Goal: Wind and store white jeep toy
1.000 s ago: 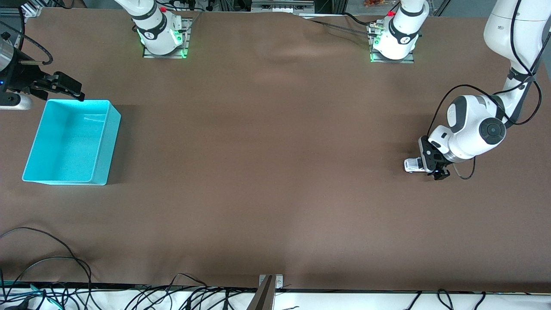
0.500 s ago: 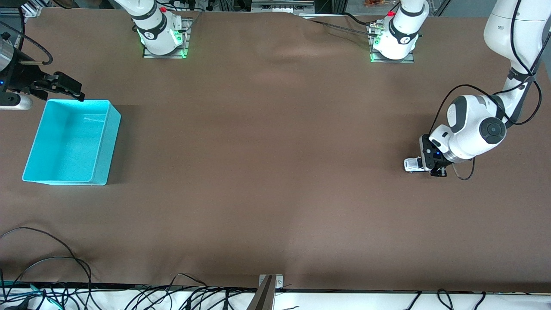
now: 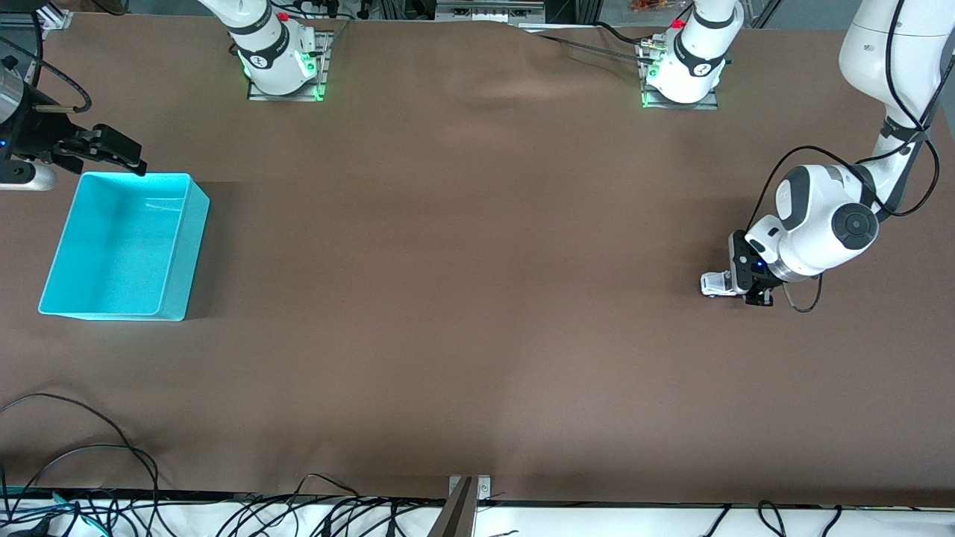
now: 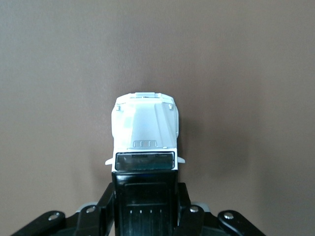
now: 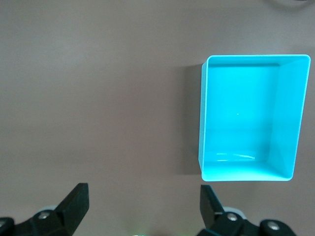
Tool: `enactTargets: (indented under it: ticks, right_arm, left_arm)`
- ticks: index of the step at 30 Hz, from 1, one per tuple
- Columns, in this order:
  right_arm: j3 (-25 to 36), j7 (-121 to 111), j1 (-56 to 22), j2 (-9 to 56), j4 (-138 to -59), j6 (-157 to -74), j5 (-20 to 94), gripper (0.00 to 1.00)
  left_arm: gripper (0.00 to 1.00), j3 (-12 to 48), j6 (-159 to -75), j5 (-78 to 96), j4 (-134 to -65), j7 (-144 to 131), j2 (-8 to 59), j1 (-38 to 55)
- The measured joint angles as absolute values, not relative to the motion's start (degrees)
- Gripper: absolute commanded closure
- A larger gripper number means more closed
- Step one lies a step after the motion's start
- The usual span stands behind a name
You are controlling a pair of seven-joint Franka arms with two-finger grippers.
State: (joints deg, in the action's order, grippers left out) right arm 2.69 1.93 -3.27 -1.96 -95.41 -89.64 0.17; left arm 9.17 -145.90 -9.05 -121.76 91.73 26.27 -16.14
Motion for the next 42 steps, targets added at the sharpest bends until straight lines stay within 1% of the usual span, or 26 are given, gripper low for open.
enactTargets:
  ticks: [15,42]
  right_arm:
    - [2.7,1.93,-3.27,-1.96,-95.41,-89.64,0.17,0.0]
    - [2.7,1.93,-3.27,-1.96,-95.41,-89.76,0.17,0.0]
  left_arm:
    - [0.85,11.9,-146.11,-9.05,-121.33,97.49,26.77,-23.9]
    - [0.83,12.26,-146.45,-9.05,-118.73,109.94,28.46,-34.36]
